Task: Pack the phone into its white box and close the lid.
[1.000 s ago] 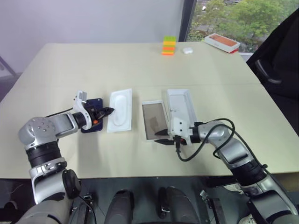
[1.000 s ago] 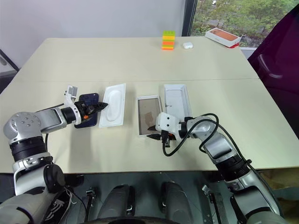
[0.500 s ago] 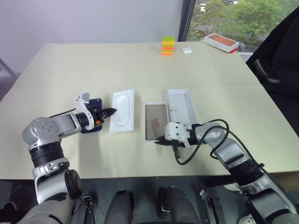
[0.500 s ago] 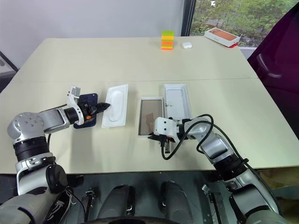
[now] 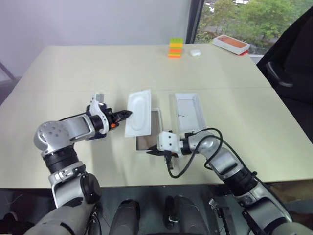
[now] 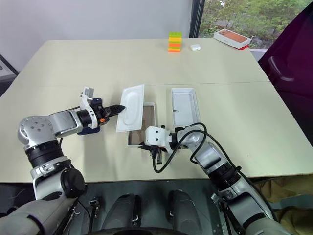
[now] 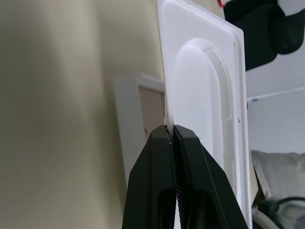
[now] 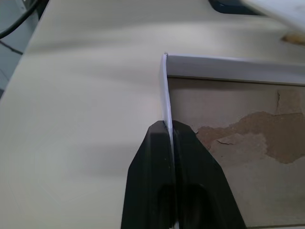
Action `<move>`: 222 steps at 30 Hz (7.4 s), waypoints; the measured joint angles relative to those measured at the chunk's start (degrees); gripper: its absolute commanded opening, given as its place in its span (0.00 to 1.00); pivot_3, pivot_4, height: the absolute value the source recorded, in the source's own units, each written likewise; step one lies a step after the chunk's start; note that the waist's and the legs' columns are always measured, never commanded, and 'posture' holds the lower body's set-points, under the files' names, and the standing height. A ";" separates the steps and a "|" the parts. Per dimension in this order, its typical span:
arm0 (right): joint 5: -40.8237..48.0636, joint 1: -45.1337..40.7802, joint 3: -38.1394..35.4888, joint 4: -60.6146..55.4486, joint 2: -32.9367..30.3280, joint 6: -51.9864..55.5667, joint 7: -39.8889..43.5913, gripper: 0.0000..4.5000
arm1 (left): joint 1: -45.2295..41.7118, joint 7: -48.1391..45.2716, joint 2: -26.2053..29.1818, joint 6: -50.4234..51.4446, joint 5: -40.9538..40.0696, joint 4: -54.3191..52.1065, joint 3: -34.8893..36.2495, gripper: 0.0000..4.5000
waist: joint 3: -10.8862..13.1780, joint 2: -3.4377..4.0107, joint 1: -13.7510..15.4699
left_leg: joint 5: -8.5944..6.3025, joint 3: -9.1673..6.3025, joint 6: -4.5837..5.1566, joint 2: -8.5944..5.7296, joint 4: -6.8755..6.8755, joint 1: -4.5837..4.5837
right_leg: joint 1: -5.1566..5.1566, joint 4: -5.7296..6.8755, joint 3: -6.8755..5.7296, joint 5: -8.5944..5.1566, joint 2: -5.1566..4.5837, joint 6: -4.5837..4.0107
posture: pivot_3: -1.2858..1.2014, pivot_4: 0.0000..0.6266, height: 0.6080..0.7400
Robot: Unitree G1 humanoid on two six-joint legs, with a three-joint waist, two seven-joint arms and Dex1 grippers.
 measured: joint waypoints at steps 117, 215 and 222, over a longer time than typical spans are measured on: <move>-8.64 -4.81 4.09 3.05 4.37 -0.30 -7.46 0.01 | 29.48 -34.03 21.07 -65.66 13.63 -12.42 -18.64 0.51 | 0.04 -0.05 -0.83 | 0.09 -0.15 -0.14 0.11 -0.06 -0.74 | -0.73 -0.03 -0.15 0.09 0.14 -0.17 | 0.52 0.24 1.00; -7.57 -17.88 -2.59 19.96 20.18 -2.58 -20.36 0.01 | 6.79 -33.22 33.43 -27.21 9.74 32.51 -14.44 0.51 | 0.00 -0.15 -1.15 | 0.10 -0.06 -0.14 0.11 -0.06 -0.73 | -0.77 0.08 -0.13 0.22 0.10 -0.36 | 0.52 0.24 1.00; -7.92 -17.83 -2.29 19.99 20.16 -2.63 -20.32 0.01 | 6.14 -39.91 33.34 -23.81 10.08 32.57 -18.64 0.51 | -0.01 -0.14 -0.86 | 0.10 -0.06 -0.15 0.06 -0.04 -0.72 | -0.74 0.09 -0.12 0.22 0.03 -0.36 | 0.52 0.24 1.00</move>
